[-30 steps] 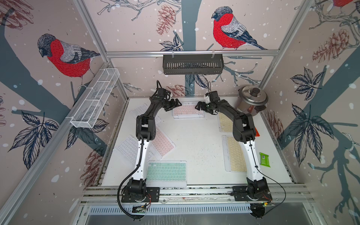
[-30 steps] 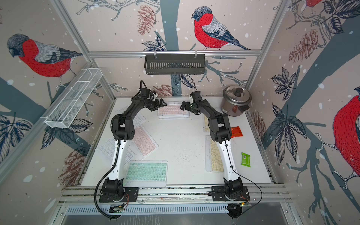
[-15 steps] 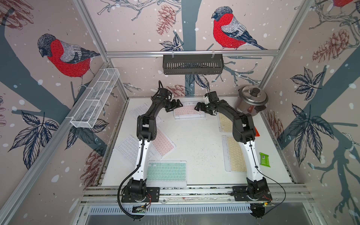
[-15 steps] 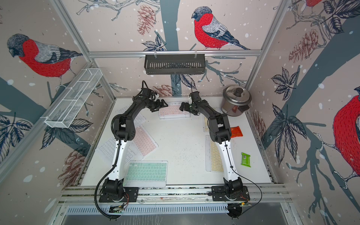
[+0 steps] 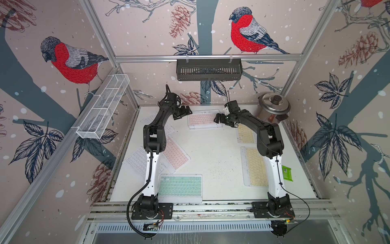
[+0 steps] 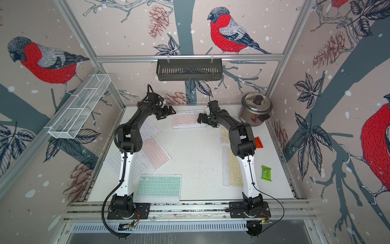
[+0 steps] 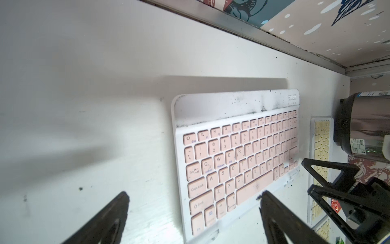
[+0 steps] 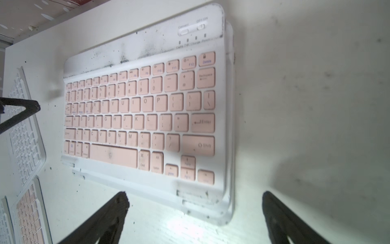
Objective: Stack the numeric keypads
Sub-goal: Place the numeric keypad at the numeric keypad.
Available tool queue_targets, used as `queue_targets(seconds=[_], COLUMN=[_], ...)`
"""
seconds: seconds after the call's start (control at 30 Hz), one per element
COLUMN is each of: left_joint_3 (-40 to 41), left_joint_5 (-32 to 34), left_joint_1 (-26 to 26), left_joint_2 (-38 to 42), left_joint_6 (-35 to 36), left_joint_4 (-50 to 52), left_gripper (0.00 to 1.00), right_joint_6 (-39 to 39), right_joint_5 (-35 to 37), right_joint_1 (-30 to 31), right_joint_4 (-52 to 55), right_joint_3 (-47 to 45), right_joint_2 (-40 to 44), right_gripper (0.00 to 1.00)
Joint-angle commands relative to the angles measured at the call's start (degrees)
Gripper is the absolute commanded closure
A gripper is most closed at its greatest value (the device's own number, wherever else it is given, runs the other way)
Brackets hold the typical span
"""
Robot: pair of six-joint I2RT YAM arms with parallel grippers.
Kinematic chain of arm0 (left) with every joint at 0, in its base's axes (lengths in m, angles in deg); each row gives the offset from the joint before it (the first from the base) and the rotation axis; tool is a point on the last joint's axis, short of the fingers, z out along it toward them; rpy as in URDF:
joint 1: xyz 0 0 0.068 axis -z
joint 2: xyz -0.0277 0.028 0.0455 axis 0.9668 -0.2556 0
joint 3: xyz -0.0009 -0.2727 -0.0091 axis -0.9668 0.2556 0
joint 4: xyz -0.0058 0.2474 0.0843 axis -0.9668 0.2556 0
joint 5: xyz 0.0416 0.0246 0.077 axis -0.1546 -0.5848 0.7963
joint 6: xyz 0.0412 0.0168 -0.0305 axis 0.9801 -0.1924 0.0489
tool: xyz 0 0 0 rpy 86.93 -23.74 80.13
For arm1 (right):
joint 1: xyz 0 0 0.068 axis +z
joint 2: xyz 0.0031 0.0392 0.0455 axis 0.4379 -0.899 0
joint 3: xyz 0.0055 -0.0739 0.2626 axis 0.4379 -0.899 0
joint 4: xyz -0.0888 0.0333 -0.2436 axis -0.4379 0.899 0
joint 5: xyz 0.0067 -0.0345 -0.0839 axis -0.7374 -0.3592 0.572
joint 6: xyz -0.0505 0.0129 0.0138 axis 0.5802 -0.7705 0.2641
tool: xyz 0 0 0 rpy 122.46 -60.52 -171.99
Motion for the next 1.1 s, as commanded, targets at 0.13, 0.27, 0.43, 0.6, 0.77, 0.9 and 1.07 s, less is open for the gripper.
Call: queue_targets(seconds=[0.13, 0.27, 0.43, 0.6, 0.77, 0.9, 1.07], left_joint_3=[-3.05, -3.57, -4.88, -8.37, -8.28, -8.08, -7.97], left_joint_5=[0.18, 2.18, 2.63, 1.32, 1.2, 0.76, 0.62], left_joint_1=[-0.38, -0.37, 0.03, 1.19, 2.05, 2.09, 2.0], left_joint_2=[-0.49, -0.91, -3.11, -7.15, -8.1, -8.42, -8.78], left_joint_6=[2.73, 2.83, 3.46, 2.4, 2.14, 1.73, 1.72], left_joint_4=[-2.75, -6.7, -12.09, -15.19, -16.74, -16.88, -16.84], left_gripper=[0.03, 0.03, 0.03, 0.03, 0.03, 0.03, 0.03], right_joint_6=[3.09, 3.77, 5.02, 5.13, 4.07, 3.3, 2.65], right_joint_5=[5.99, 7.71, 13.7, 21.7, 27.73, 29.19, 29.09], right_joint_1=[2.6, 3.49, 6.0, 8.42, 9.87, 10.2, 10.18], right_joint_4=[-3.66, -3.19, -2.51, -1.69, -2.12, -2.12, -2.19], right_joint_3=[-9.52, -10.89, -12.36, -10.68, -9.33, -8.19, -6.96], right_joint_2=[6.05, 6.69, 6.3, 3.59, 0.98, -1.02, -2.82], right_gripper=[0.0, 0.0, 0.0, 0.0, 0.0, 0.0, 0.0])
